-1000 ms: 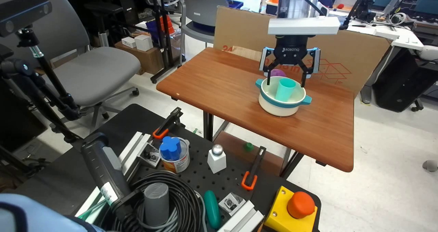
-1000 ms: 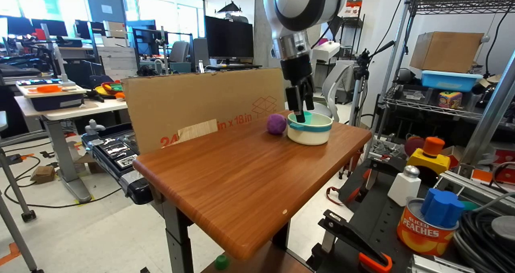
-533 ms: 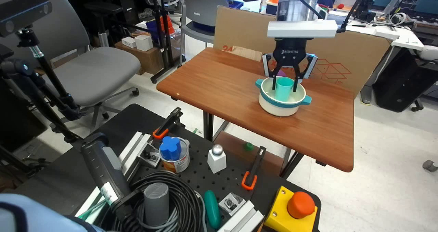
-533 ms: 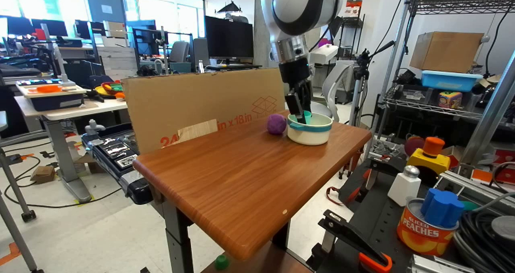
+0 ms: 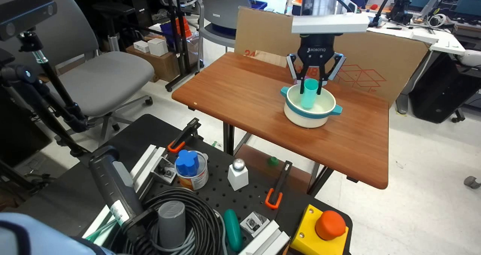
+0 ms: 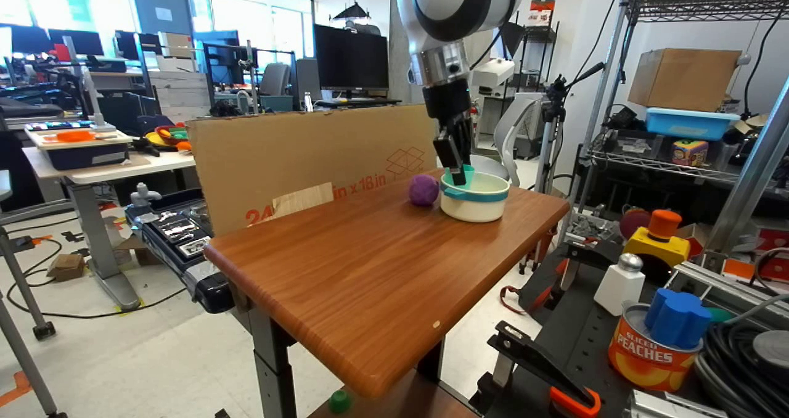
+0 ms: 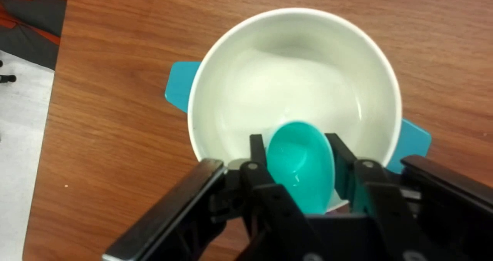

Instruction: Move the cup to the table

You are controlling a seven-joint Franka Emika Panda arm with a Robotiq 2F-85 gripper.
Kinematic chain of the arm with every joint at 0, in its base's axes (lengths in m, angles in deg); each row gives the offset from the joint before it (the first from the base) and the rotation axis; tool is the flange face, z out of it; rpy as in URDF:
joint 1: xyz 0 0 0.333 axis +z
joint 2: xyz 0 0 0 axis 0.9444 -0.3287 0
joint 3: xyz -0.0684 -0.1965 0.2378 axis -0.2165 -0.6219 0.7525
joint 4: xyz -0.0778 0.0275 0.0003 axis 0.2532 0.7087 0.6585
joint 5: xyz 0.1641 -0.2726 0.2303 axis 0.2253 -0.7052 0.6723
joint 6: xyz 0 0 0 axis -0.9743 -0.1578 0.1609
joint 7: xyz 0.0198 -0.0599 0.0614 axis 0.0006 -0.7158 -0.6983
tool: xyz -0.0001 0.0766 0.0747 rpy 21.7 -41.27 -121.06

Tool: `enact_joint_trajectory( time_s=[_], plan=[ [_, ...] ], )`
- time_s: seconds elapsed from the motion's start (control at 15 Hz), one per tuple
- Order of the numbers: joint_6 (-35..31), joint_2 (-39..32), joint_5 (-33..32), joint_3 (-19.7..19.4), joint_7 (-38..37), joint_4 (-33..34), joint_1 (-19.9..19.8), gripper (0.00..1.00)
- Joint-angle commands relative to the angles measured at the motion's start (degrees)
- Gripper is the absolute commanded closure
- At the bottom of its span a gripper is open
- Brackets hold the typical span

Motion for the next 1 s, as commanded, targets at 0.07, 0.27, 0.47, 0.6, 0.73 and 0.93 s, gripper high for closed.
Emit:
enact_joint_trajectory(
  time_s=[0.07,0.27,0.47,0.6,0.73,0.93],
  plan=[
    [1.59,11.89,1.11,1.58,2.78,-7.59,-0.56,0.83],
    [3.90,20.26,5.11,2.29,5.50,-10.88,-1.67,0.83],
    [7.26,25.64,8.75,2.93,8.01,-13.93,-0.53,0.83],
    [7.22,27.49,10.14,3.72,8.28,-16.44,0.55,0.83],
    [6.50,27.05,10.83,4.84,7.27,-17.77,1.78,0.83],
    [5.12,22.87,10.82,6.17,5.71,-16.70,3.32,0.83]
  ],
)
